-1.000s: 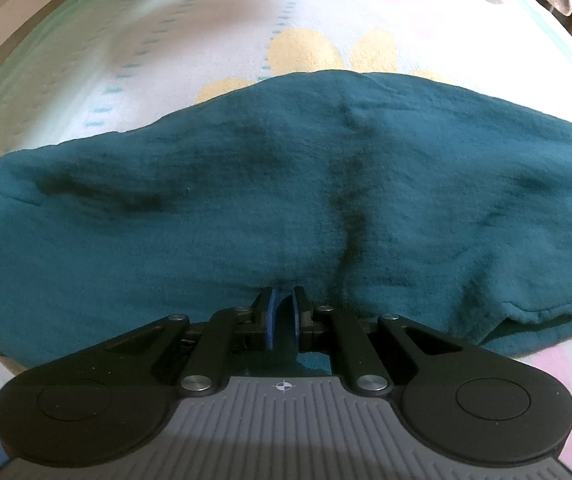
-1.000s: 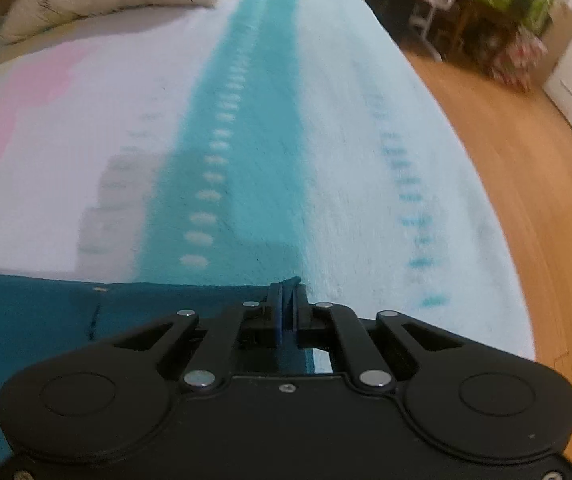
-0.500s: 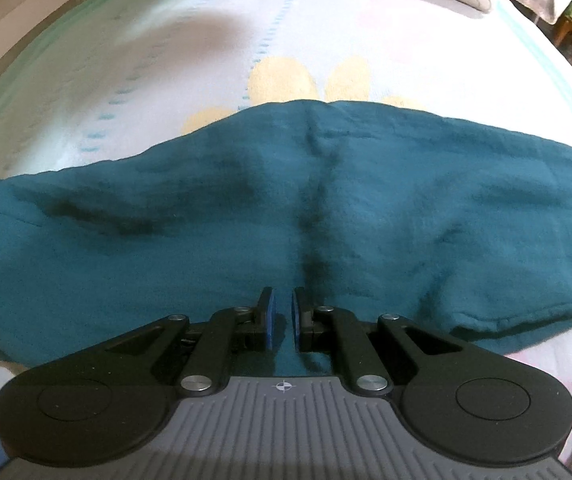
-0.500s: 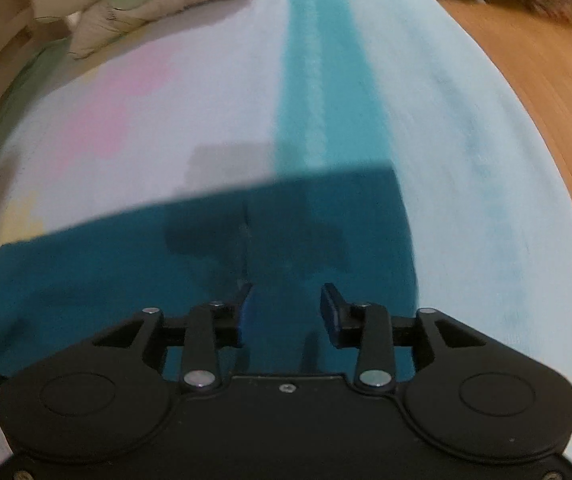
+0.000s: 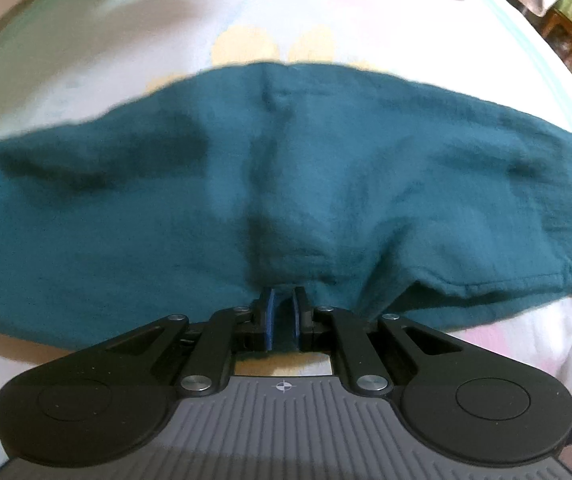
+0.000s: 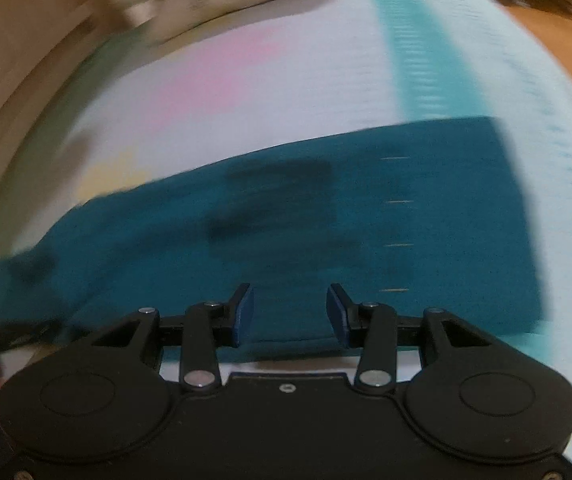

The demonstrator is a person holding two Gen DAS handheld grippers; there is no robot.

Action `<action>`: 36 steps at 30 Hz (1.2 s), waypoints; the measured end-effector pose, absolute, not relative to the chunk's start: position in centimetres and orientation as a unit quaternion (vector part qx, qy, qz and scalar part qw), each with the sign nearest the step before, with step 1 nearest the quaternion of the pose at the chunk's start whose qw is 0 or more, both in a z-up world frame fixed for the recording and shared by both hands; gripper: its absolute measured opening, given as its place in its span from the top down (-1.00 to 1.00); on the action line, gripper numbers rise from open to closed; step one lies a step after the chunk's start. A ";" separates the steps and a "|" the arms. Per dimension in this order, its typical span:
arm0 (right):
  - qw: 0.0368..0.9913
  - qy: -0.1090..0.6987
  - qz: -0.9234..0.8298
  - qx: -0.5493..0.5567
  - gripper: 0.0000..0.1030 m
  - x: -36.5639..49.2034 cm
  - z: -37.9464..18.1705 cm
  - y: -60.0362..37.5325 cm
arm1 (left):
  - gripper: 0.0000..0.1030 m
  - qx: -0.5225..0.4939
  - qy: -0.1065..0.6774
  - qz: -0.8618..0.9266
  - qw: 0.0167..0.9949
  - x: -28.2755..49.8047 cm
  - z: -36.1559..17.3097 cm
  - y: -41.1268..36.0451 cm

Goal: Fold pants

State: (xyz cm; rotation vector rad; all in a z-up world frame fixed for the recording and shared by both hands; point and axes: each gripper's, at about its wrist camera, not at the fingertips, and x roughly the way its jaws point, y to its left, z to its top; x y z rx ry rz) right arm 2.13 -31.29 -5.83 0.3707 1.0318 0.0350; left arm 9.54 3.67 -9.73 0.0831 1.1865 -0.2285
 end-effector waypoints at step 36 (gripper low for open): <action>0.801 0.582 0.138 0.038 0.56 5.3 -10.8 -23.2 | 0.81 0.017 0.566 -0.113 0.817 10.9 -9.0 4.6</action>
